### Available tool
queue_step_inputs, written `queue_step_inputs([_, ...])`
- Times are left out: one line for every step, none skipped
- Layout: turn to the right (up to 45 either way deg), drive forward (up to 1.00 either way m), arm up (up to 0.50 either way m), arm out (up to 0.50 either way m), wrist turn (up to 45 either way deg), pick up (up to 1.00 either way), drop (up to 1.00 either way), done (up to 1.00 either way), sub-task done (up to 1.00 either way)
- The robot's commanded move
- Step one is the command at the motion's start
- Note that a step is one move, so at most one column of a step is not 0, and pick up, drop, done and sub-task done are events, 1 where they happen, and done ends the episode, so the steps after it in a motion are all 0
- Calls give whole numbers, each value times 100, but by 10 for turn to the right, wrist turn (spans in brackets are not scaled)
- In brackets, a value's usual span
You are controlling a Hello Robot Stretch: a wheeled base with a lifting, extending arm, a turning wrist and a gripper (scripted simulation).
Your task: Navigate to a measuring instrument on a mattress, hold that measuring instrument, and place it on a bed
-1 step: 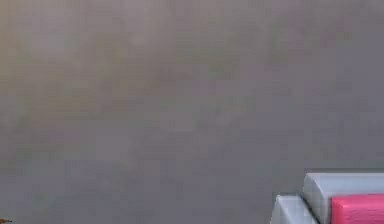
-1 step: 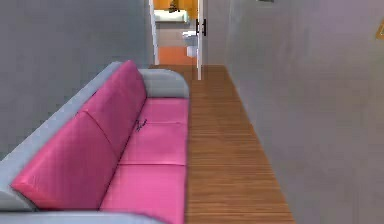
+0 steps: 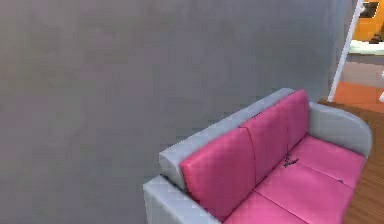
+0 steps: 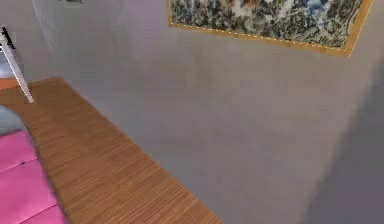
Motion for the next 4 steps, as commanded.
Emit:
queue_step_inputs([450, 0, 0, 0, 0, 0, 0, 0, 0])
queue_step_inputs([450, 0, 0, 0, 0, 0, 0, 0, 0])
queue_step_inputs([0, 40, 0, 0, 0, 0, 0, 0, 0])
queue_step_inputs([-420, 0, 0, 0, 0, 0, 0, 0, 0])
